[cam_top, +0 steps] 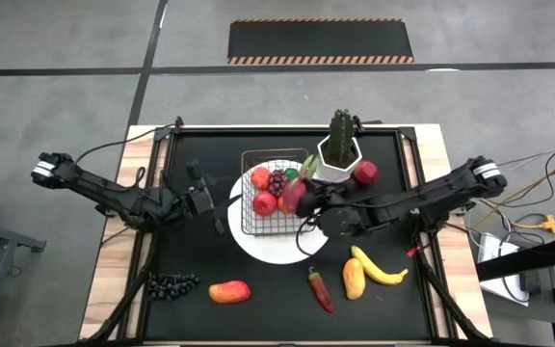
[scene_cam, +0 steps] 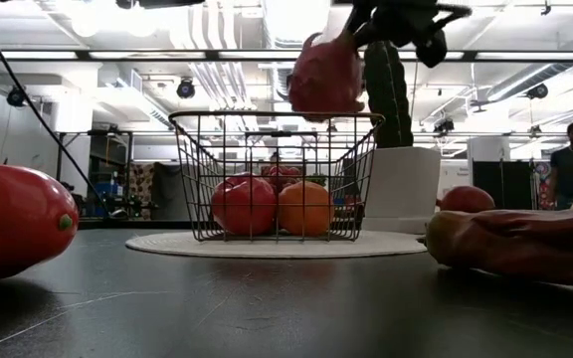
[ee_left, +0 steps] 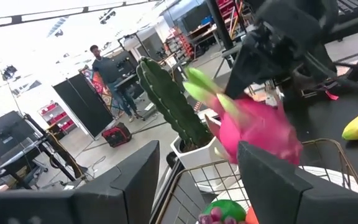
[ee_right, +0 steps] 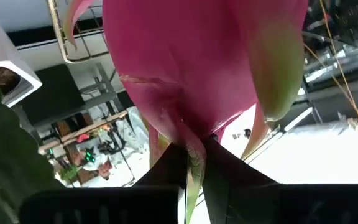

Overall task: Build produce basket
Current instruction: Put the dragon fruit into the gold wire basket

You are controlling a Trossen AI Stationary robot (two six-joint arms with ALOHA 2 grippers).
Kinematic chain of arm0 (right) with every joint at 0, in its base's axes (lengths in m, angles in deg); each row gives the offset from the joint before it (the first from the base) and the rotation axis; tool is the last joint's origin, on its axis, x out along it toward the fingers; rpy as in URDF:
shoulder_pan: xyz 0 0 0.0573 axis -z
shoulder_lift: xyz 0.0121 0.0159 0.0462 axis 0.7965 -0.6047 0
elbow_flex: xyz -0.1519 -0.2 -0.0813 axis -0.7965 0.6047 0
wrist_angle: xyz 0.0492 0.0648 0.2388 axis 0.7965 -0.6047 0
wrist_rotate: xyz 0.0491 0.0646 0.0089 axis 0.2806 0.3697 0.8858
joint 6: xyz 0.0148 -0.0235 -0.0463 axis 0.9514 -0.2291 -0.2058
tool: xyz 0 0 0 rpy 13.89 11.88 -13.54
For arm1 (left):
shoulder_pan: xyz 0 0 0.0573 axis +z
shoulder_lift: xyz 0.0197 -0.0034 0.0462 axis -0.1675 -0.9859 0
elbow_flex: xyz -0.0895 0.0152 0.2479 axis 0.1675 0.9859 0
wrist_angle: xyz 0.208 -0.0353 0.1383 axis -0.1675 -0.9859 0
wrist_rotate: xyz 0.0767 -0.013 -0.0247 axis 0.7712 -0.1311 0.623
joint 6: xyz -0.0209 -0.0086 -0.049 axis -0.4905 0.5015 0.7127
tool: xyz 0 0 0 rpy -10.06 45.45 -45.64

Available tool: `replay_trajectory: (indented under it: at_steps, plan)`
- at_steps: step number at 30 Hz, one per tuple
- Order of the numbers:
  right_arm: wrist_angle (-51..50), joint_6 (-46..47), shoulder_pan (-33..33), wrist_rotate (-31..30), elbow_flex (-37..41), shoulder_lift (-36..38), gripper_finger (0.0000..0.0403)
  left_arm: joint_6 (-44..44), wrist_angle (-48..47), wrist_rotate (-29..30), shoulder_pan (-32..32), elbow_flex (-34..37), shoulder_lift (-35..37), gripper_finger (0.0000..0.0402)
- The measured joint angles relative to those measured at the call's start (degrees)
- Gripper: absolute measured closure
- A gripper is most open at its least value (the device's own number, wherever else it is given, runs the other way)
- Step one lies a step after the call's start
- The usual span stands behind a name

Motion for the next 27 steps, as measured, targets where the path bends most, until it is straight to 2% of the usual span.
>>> replay_trajectory:
  at_steps: [7,16,21,24,27]
  plan:
    - [-0.3,-2.89,0.11,1.58,-1.62,-3.84,0.038,3.99,5.23,-0.15,-0.04,0.07,-0.33,0.0204]
    - [-0.32,-1.92,0.1,5.91,-1.83,-4.02,0.0284,7.35,6.14,-0.48,-0.09,0.22,-1.38,0.0204]
    - [-0.31,-2.12,0.07,6.08,-2.84,-3.21,0.0255,7.55,9.7,-0.94,-0.09,0.22,-2.89,0.0204]
    - [-0.41,-1.07,0.07,6.12,-3.64,-2.4,0.0252,10.9,12.0,-3.66,-0.13,0.22,-3.82,0.0204]
    - [-0.48,5.03,0.37,7.98,-4.28,-0.53,0.0258,16.79,13.36,-7.92,-0.77,0.22,-5.45,0.0204]
